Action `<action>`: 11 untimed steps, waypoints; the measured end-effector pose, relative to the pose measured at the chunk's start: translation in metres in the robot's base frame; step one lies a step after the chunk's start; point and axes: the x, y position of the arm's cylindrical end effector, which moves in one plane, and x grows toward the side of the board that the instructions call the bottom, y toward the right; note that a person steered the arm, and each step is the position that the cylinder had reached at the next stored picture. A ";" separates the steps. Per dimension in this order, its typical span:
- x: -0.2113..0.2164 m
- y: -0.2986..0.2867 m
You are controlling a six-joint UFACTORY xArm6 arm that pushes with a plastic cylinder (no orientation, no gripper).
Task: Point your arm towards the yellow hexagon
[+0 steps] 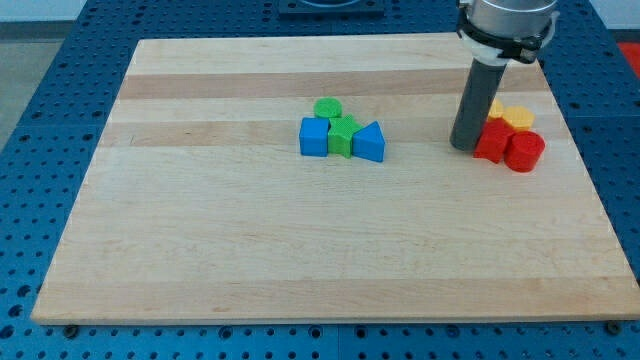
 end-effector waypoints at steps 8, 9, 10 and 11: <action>0.038 0.170; 0.012 0.165; -0.002 0.145; -0.002 0.118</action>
